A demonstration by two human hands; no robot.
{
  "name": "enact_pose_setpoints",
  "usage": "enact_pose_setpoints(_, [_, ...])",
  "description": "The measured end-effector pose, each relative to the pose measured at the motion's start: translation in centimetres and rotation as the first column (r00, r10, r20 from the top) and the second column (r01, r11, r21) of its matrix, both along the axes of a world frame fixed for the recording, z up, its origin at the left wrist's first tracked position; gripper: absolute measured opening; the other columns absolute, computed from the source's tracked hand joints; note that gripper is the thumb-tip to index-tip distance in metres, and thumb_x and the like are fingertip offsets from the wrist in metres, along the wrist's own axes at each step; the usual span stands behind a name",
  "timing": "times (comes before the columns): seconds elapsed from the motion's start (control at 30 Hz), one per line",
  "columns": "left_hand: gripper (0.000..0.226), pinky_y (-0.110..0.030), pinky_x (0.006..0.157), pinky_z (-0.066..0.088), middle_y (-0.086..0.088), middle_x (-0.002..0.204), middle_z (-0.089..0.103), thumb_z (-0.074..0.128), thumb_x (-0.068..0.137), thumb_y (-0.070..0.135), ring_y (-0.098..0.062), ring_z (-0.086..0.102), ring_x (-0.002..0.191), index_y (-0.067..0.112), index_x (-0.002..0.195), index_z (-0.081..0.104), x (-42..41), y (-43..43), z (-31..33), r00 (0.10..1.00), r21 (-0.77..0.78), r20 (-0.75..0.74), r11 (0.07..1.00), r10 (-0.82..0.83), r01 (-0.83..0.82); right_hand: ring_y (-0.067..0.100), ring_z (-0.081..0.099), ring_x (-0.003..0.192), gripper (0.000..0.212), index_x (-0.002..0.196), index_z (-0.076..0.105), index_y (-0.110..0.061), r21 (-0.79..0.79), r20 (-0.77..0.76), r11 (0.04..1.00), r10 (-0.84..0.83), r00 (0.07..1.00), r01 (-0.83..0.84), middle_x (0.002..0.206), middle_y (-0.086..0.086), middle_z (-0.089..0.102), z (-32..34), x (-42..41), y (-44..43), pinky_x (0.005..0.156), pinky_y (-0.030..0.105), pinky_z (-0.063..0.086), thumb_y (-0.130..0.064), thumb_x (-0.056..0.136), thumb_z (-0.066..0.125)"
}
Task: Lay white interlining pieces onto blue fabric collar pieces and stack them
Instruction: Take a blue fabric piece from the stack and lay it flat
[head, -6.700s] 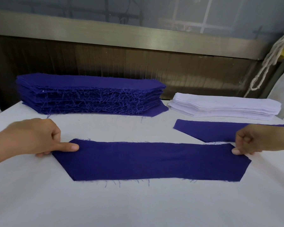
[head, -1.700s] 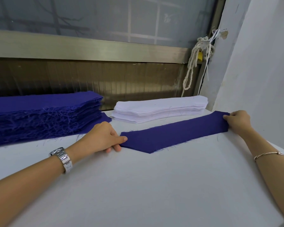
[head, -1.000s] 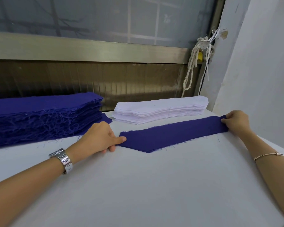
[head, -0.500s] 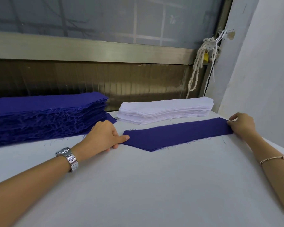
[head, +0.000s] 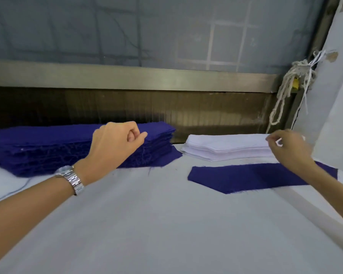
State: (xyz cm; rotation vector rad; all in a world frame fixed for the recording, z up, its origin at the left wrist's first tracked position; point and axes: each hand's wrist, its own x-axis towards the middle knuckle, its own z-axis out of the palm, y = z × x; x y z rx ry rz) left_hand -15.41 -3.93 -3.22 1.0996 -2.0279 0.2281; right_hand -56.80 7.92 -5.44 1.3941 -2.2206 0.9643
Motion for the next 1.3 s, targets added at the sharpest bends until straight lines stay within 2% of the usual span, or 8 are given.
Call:
enact_pose_setpoints(0.17, [0.018,-0.026,0.050,0.035,0.006,0.082,0.058,0.064,0.093,0.040,-0.014,0.055,0.079,0.024,0.088,0.068,6.3,-3.3,1.2,0.987,-0.111,0.027,0.982,0.156,-0.152,0.017,0.058,0.084,0.017,0.107,0.072,-0.007,0.004,0.033,0.965,0.261,0.965,-0.261,0.097,0.008,0.070,1.4,8.4,-5.1,0.075,0.030,0.043,-0.015,0.099,0.060])
enact_pose_setpoints(0.27, [0.020,-0.033,0.055,0.039,-0.002,0.097,0.064,0.063,0.095,0.035,-0.022,0.059,0.092,0.019,0.101,0.073,9.9,-5.1,1.4,0.964,-0.077,0.084,0.966,0.251,-0.245,0.007,0.057,0.075,0.020,0.112,0.071,-0.008,0.001,0.119,0.932,0.360,0.925,-0.363,0.092,0.001,0.067,2.4,12.7,-8.3,0.069,0.021,0.042,-0.019,0.101,0.058])
enact_pose_setpoints(0.37, [0.020,-0.035,0.059,0.041,-0.004,0.103,0.067,0.060,0.097,0.032,-0.026,0.061,0.094,0.020,0.106,0.073,13.0,-6.2,1.3,0.938,-0.019,0.138,0.947,0.319,-0.319,0.013,0.061,0.083,0.022,0.114,0.072,-0.007,0.012,0.158,0.906,0.417,0.895,-0.424,0.100,0.006,0.071,3.0,16.1,-10.9,0.078,0.027,0.047,-0.016,0.102,0.056])
enact_pose_setpoints(0.5, [0.020,-0.036,0.063,0.047,-0.005,0.103,0.071,0.059,0.098,0.029,-0.026,0.064,0.090,0.019,0.108,0.073,16.2,-6.6,1.2,0.926,0.039,0.147,0.934,0.347,-0.356,0.024,0.065,0.102,0.023,0.114,0.073,-0.007,0.042,0.227,0.907,0.400,0.888,-0.420,0.111,0.010,0.073,3.3,18.9,-13.5,0.086,0.033,0.050,-0.016,0.101,0.055])
enact_pose_setpoints(0.77, [0.019,-0.048,0.081,0.056,-0.011,0.110,0.071,0.064,0.095,0.024,-0.030,0.066,0.095,0.012,0.105,0.076,18.5,-6.8,1.0,0.944,0.178,0.088,0.927,0.318,-0.329,0.033,0.060,0.110,0.035,0.108,0.074,-0.004,0.220,0.253,0.898,0.325,0.911,-0.381,0.107,0.015,0.071,2.9,21.0,-16.2,0.095,0.047,0.052,-0.030,0.104,0.052])
enact_pose_setpoints(0.97, [0.019,-0.043,0.076,0.055,-0.009,0.110,0.071,0.063,0.096,0.027,-0.027,0.065,0.093,0.015,0.105,0.076,18.6,-7.1,1.0,0.941,0.178,0.102,0.925,0.321,-0.335,0.032,0.062,0.108,0.038,0.108,0.073,-0.002,0.247,0.334,0.886,0.302,0.893,-0.393,0.106,0.015,0.071,3.4,21.1,-17.4,0.106,0.049,0.044,-0.035,0.103,0.054])
enact_pose_setpoints(1.13, [0.021,-0.029,0.061,0.042,-0.004,0.101,0.073,0.064,0.095,0.034,-0.017,0.060,0.080,0.020,0.103,0.077,18.7,-7.4,1.1,0.918,0.119,0.144,0.914,0.370,-0.387,0.027,0.066,0.098,0.031,0.105,0.074,-0.004,0.192,0.398,0.894,0.306,0.865,-0.404,0.100,0.012,0.072,3.3,21.0,-18.0,0.098,0.044,0.052,-0.031,0.100,0.060])
enact_pose_setpoints(1.3, [0.024,-0.032,0.065,0.050,-0.003,0.104,0.073,0.064,0.093,0.040,-0.022,0.065,0.088,0.022,0.103,0.078,18.9,-7.5,1.7,0.906,0.102,0.204,0.912,0.371,-0.397,0.028,0.067,0.094,0.027,0.098,0.074,-0.001,0.134,0.475,0.912,0.285,0.833,-0.388,0.097,0.015,0.072,3.2,21.0,-18.4,0.089,0.040,0.053,-0.027,0.097,0.066])
